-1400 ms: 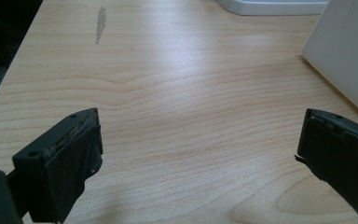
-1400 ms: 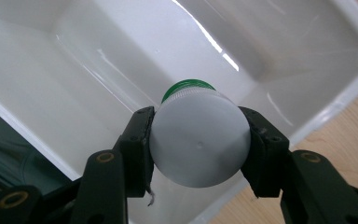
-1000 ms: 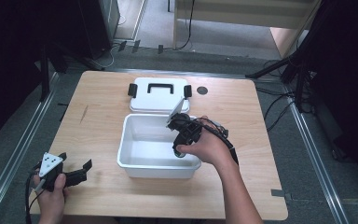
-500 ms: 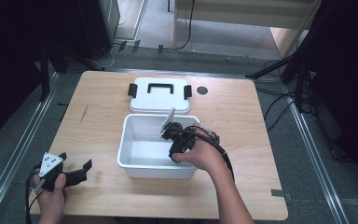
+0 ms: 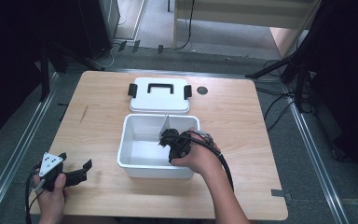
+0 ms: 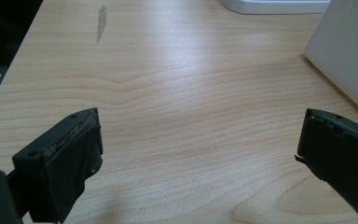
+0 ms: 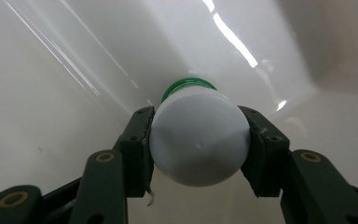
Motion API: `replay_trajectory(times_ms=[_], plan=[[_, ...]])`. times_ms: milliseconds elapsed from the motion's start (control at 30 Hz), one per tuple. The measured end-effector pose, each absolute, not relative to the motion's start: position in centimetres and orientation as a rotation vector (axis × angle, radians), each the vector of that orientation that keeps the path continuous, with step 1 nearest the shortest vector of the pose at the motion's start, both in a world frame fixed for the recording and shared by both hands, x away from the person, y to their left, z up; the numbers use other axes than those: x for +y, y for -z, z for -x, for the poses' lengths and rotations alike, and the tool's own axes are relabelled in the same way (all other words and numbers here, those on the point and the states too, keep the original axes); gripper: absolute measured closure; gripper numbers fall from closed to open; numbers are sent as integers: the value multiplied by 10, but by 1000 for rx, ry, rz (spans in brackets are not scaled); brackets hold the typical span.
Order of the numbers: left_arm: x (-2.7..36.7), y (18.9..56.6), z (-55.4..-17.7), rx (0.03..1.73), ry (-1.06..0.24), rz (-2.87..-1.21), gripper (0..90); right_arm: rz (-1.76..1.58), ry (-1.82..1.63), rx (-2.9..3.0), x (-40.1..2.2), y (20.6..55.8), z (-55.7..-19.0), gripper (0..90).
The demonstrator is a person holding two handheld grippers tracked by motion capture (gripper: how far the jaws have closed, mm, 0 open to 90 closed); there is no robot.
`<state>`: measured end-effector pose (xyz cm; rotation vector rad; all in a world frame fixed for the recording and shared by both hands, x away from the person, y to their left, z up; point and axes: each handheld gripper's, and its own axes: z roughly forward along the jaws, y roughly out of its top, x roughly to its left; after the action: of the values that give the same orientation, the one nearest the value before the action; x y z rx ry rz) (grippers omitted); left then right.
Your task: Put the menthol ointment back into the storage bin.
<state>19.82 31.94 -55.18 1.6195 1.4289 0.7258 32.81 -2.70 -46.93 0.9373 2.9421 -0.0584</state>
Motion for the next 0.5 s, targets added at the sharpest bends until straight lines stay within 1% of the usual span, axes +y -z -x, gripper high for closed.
replay_trajectory(times_ms=[367,500], plan=[[320,552,-198,1429,-722,-1618,6,-954,69,2936,-27,469,-329,499],[320,552,-198,1429,-724,-1620,6,-989,-1,2943,-29,466,-330,477]])
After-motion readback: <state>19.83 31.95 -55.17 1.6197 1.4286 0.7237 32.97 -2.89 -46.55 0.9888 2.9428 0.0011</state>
